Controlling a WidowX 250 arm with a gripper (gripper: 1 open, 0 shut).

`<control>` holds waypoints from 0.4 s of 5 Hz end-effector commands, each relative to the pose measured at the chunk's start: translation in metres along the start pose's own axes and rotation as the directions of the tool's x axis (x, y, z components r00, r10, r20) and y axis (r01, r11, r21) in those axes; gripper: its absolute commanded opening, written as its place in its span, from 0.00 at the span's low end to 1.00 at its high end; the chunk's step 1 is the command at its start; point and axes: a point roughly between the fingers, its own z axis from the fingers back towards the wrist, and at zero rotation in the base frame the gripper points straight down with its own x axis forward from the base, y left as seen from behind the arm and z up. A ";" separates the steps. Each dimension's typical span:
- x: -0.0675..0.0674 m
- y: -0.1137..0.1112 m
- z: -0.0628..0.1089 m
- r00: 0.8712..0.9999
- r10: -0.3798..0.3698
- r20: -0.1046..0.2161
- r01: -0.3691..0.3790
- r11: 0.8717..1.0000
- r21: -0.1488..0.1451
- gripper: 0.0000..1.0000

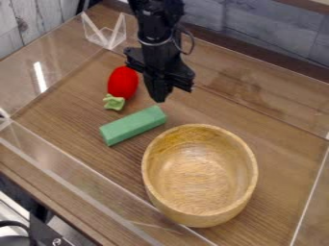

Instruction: Remove the green stick from the brown bowl and put it on the table

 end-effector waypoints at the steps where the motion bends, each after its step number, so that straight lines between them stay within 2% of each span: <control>1: 0.019 0.009 0.013 0.998 -0.024 0.058 0.024 1.000 0.007 0.00; 2: 0.022 0.014 0.007 0.998 0.005 0.057 -0.005 1.000 0.008 0.00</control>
